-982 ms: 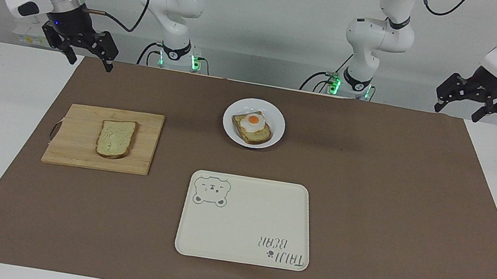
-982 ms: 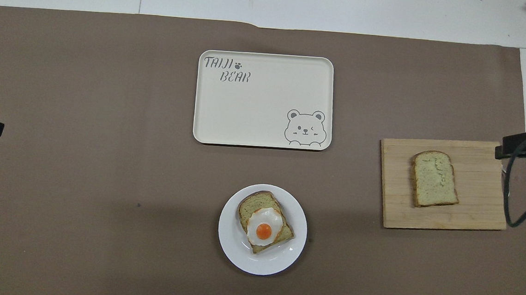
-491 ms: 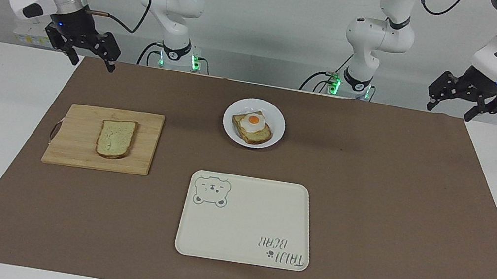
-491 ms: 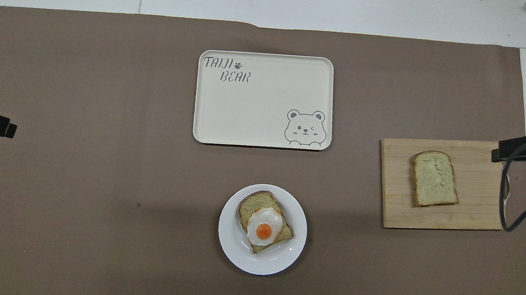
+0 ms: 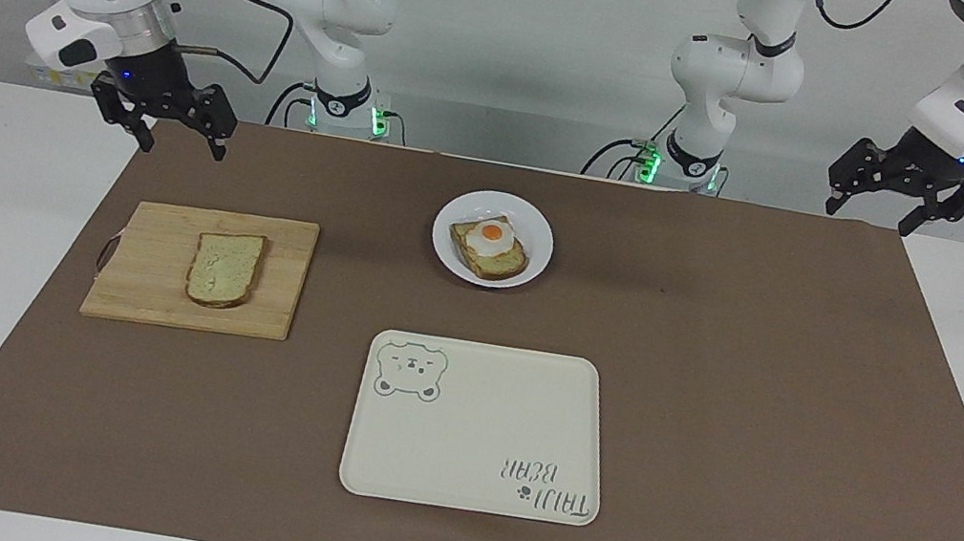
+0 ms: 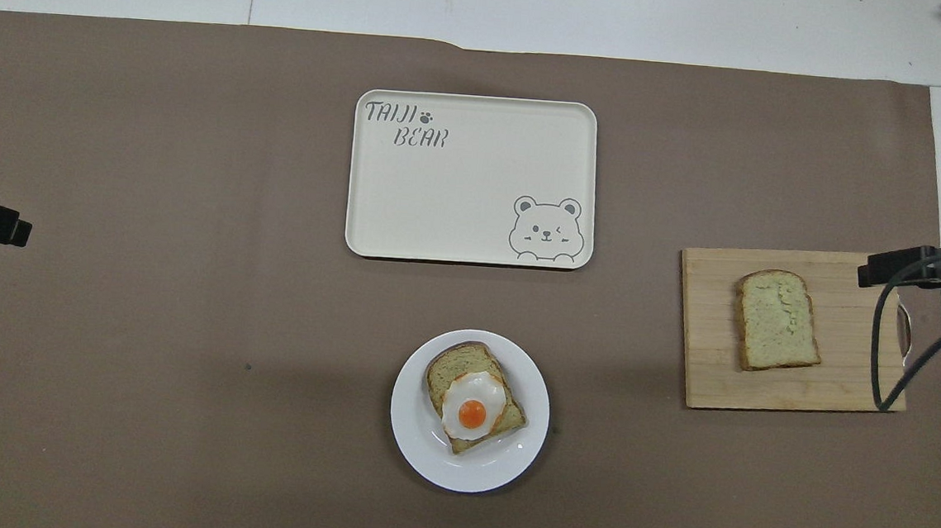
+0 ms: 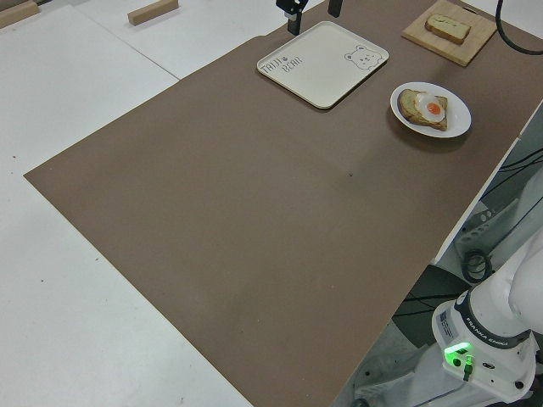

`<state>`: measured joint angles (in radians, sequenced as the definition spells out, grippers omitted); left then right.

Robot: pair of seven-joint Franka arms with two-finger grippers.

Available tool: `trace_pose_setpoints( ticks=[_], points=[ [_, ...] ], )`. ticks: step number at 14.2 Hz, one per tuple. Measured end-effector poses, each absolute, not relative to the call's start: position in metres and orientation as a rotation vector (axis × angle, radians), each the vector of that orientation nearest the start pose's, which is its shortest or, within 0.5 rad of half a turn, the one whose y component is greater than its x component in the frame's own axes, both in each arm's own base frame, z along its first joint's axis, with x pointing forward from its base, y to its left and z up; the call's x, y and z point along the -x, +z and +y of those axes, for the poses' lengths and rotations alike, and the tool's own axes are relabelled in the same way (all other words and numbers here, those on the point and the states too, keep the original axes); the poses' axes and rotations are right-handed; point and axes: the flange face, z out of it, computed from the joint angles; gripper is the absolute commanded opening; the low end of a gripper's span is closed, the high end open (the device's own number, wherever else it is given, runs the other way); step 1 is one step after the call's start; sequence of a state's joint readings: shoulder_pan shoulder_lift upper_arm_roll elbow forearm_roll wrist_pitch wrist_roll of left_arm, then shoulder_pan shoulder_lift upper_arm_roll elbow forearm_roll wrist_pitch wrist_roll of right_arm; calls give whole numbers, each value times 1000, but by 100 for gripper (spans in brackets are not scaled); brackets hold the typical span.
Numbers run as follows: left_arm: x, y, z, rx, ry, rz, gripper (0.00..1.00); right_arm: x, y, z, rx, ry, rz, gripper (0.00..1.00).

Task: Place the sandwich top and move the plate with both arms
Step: 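Reach the right gripper to the green toast and grasp it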

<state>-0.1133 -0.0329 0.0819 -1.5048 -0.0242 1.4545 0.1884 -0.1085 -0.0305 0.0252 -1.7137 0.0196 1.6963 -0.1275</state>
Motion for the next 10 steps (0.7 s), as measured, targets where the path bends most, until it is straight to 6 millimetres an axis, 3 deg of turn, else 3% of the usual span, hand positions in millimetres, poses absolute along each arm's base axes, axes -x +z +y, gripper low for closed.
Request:
trace_pose_setpoints(
  ticks=[7,10],
  points=[
    [-532,663,-18,3150,25,347,100,-559,496,-59,3132,-113,-181,100],
    [-532,663,-18,3151,25,347,100,-559,455,-76,3139,-146,-187,100]
  ],
)
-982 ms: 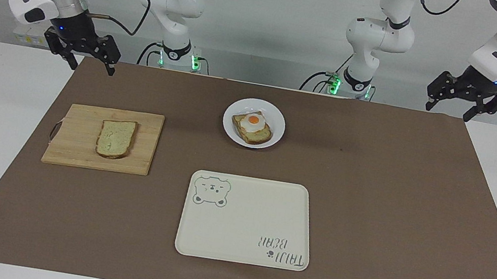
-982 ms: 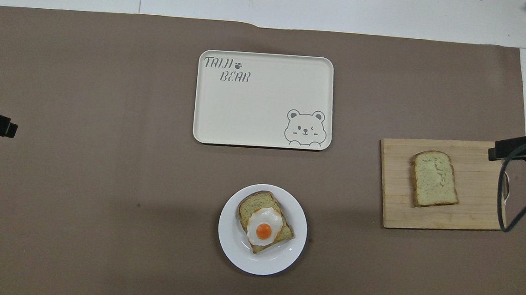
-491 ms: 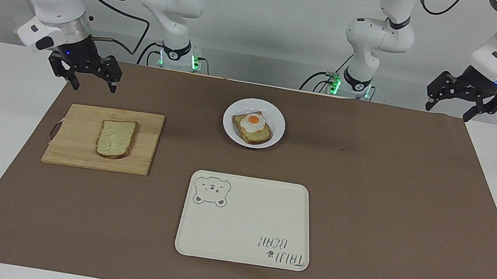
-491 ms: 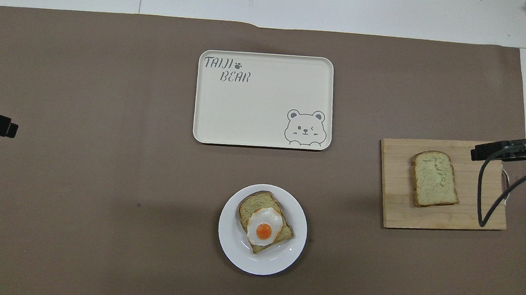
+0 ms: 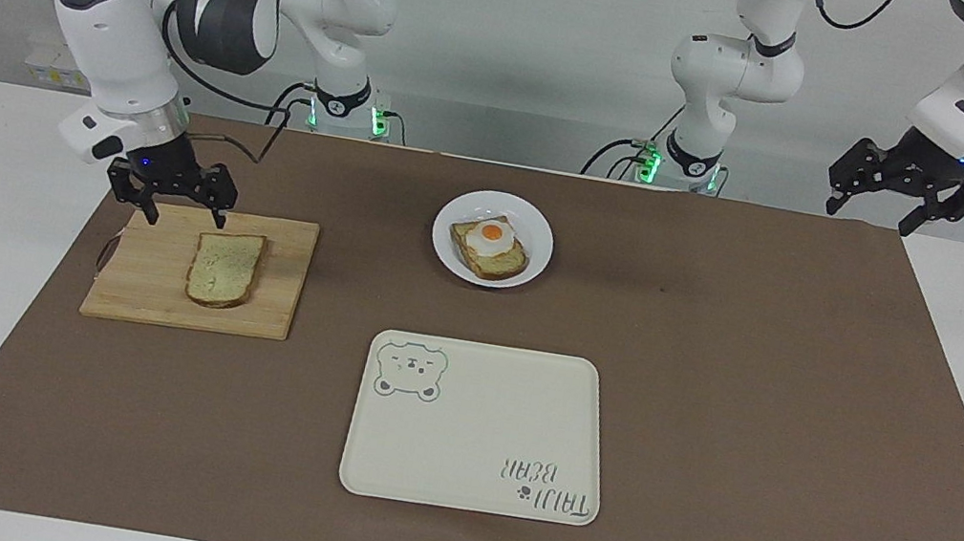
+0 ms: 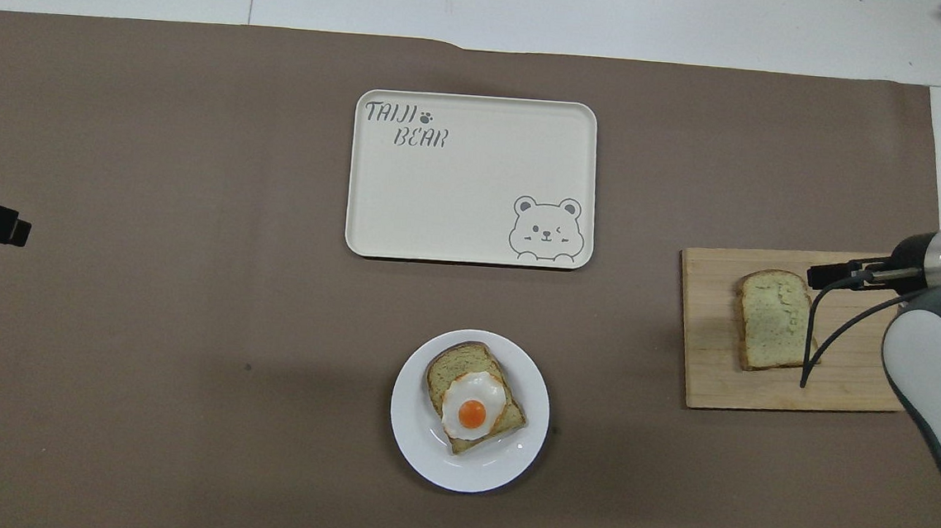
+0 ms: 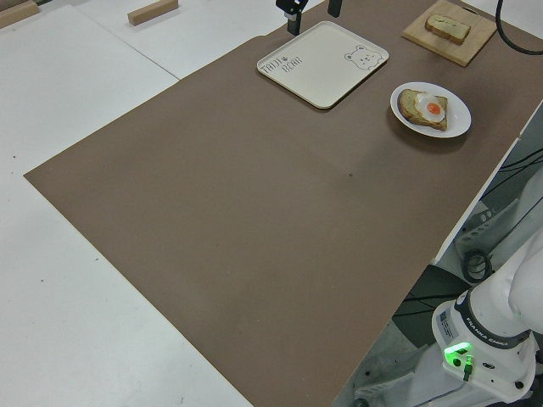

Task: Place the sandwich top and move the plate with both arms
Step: 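Reach the right gripper to the green toast and grasp it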

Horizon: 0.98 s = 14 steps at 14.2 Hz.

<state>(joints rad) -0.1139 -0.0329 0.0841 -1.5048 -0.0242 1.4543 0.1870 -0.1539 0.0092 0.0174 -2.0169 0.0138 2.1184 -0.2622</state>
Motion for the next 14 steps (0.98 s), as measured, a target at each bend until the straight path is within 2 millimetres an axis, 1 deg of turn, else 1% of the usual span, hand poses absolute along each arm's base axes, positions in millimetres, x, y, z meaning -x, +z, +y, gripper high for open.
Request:
trace_pose_setpoints(
  ticks=[2,3,5,8,9,10,11,14],
  points=[
    [-532,663,-18,3151,25,347,100,-556,433,-90,3139,-125,-192,99],
    [-532,663,-18,3151,25,347,100,-556,424,-94,3138,-113,-186,94],
    [-532,663,-18,3151,26,348,100,-558,402,-99,3137,-98,-177,86],
    [-532,663,-18,3150,26,348,100,-560,366,-105,3132,-75,-205,80],
    [-532,663,-18,3150,27,348,100,-560,356,-107,3131,-80,-232,75],
    [-532,663,-18,3150,27,348,100,-560,348,-111,3130,-86,-247,67],
    [-532,663,-18,3150,27,348,100,-559,341,-116,3131,-85,-244,63],
    [-532,663,-17,3151,27,345,100,-557,328,-132,3131,-80,-231,63]
  ],
)
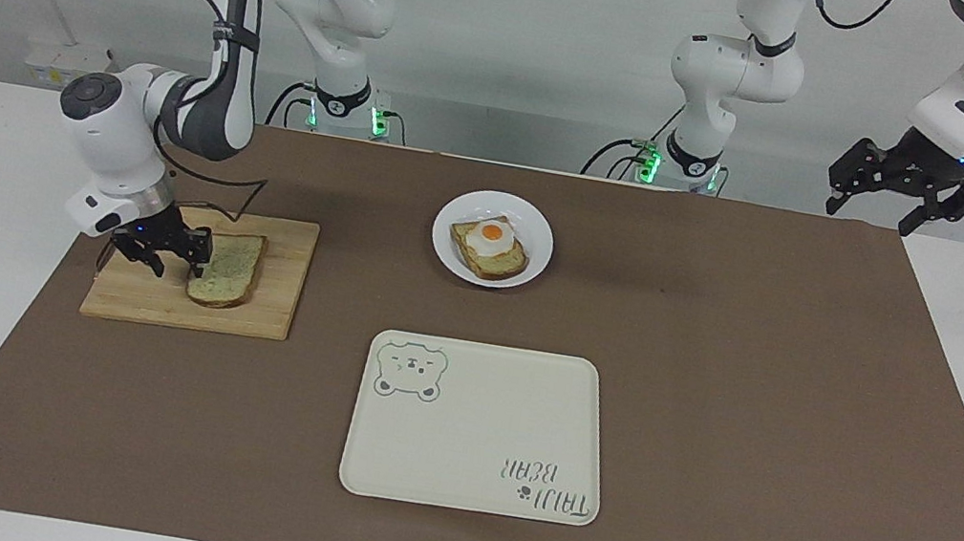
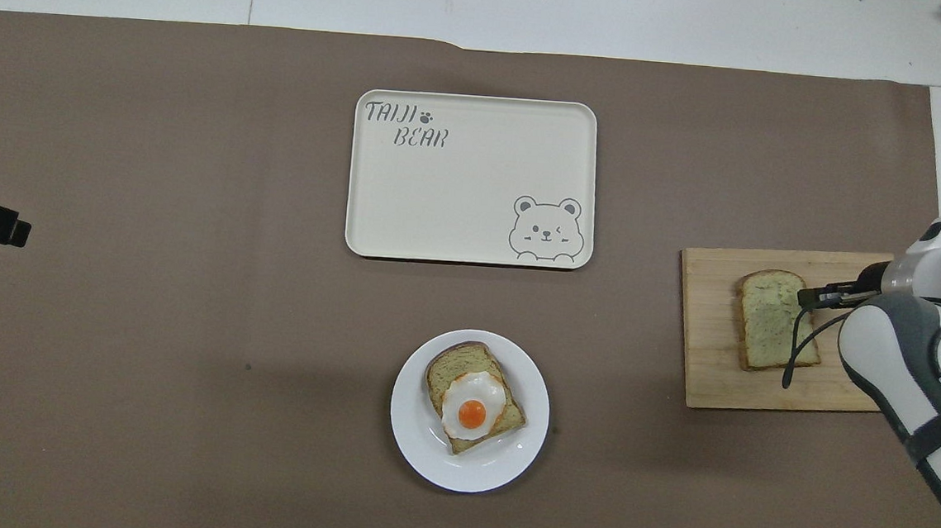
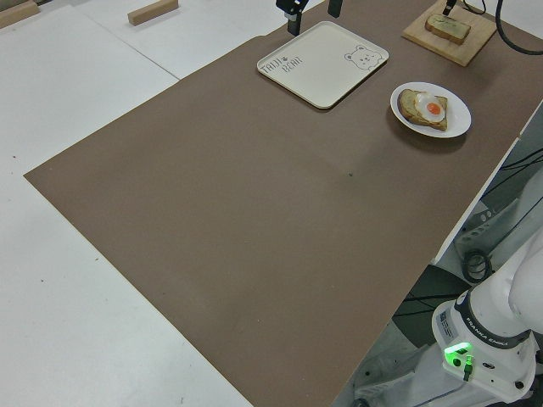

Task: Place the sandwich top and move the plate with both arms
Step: 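Reach the right gripper to the green toast and grasp it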

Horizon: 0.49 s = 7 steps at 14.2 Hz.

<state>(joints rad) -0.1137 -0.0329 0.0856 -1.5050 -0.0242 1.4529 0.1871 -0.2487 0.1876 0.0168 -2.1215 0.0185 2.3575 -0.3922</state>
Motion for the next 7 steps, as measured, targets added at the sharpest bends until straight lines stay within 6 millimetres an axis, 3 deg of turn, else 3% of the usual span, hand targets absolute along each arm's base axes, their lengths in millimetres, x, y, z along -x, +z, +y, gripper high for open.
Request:
trace_pose_setpoints(
  ticks=[3,7],
  points=[
    [-532,663,-13,3153,27,333,100,-556,315,-135,3115,-55,-217,61],
    [-532,663,-8,3154,27,320,100,-556,313,-133,3090,-61,-187,60]
  ],
)
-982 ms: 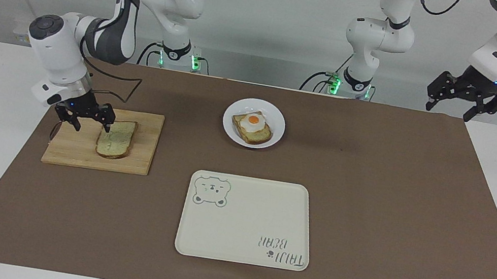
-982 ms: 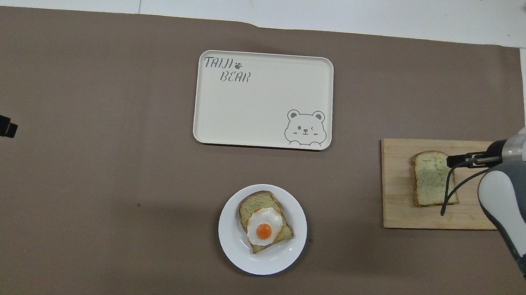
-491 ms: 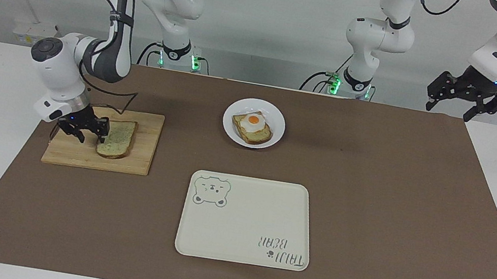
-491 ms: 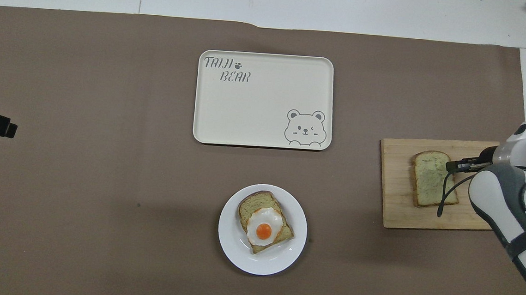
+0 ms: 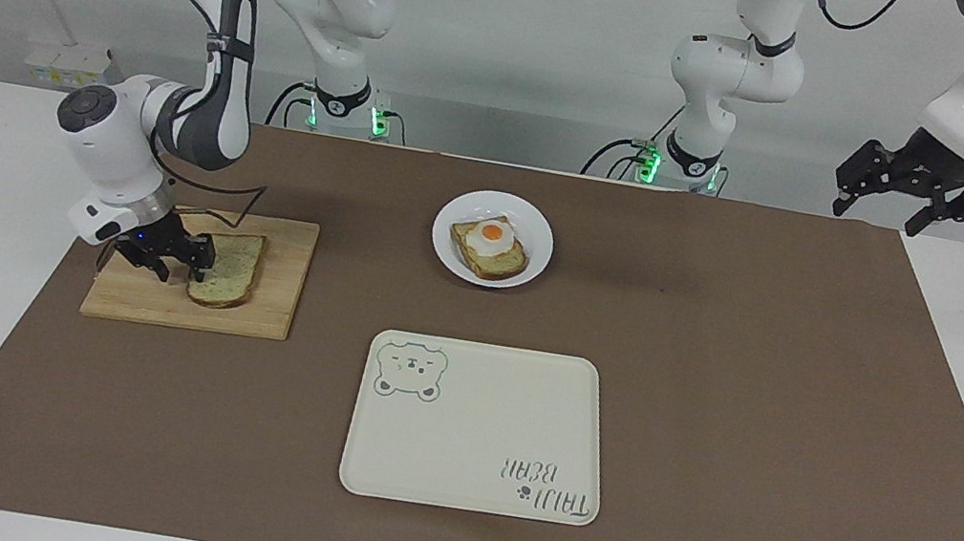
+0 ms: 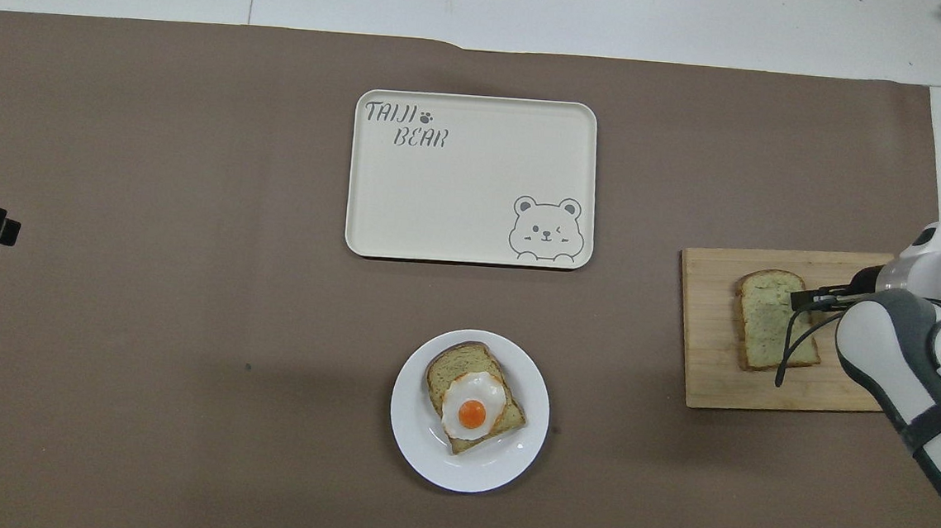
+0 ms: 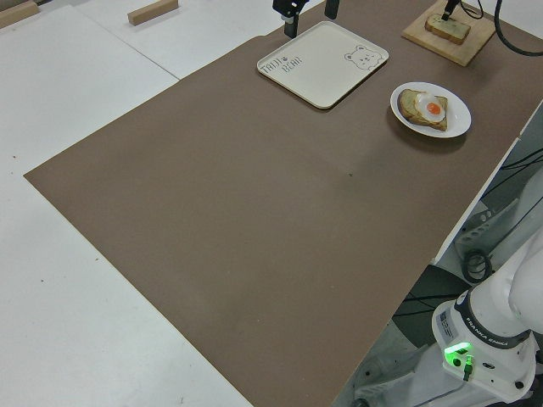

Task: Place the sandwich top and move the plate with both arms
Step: 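Reach the right gripper to the green toast and grasp it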

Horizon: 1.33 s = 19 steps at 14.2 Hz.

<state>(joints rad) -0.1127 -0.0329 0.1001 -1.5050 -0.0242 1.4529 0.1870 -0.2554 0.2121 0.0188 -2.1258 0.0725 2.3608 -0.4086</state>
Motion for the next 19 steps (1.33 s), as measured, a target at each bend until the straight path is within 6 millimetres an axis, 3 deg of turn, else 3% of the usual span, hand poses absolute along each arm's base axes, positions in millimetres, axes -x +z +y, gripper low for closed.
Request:
trace_pose_setpoints(
  ticks=[2,3,5,14,16,19],
  points=[
    [-532,663,-9,3154,27,320,100,-555,311,-133,3082,-60,-174,52],
    [-532,663,-9,3154,27,320,100,-553,309,-132,3068,-60,-153,39],
    [-532,663,-9,3154,27,320,100,-551,304,-129,3048,-53,-135,0],
    [-532,663,-9,3154,27,320,100,-551,308,-125,3031,-16,-138,0],
    [-532,663,-9,3154,27,320,100,-555,321,-123,3017,20,-151,0],
    [-532,663,-9,3154,27,320,100,-557,359,-121,3004,34,-167,0]
  ],
)
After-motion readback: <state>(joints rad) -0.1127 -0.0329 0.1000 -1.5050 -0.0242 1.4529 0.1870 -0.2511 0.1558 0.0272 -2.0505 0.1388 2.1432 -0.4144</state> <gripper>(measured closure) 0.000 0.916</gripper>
